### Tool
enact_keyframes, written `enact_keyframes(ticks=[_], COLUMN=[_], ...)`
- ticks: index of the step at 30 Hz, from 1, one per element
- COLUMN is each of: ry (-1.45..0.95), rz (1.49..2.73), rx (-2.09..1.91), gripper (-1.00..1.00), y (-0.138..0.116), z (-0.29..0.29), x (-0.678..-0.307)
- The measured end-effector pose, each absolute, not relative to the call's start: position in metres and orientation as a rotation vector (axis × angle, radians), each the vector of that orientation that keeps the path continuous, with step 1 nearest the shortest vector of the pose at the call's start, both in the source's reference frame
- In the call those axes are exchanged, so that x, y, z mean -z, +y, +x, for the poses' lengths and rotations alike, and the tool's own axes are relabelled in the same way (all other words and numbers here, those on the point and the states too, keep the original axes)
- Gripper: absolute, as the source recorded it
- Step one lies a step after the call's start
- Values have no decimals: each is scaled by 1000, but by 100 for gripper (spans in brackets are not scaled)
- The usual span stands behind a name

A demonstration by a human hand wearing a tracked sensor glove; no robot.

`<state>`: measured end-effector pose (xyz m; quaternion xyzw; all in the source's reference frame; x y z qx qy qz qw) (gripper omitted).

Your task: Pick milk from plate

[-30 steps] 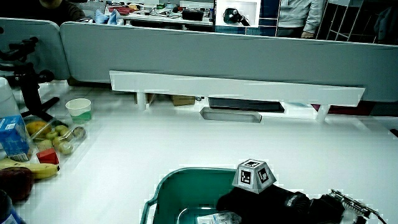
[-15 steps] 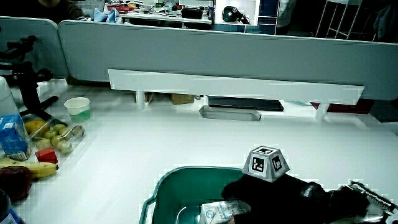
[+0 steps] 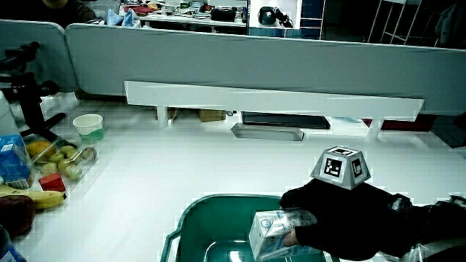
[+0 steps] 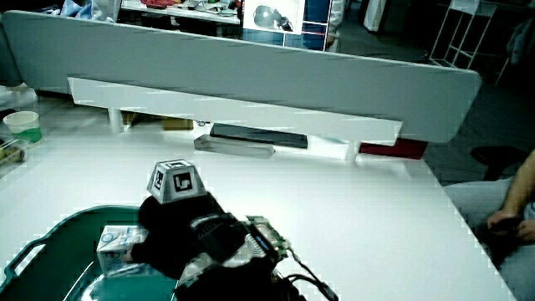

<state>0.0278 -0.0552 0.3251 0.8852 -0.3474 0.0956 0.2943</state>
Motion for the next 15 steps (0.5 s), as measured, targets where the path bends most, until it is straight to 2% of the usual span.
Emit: enact_keyframes(ticks=[7, 11, 15], ry=[-868, -827, -772], rz=[2391, 2455, 2455], rx=[-287, -267, -290], gripper=[100, 100, 100], y=[-66, -72, -81], z=[52, 61, 76], x=[-318, -307, -312])
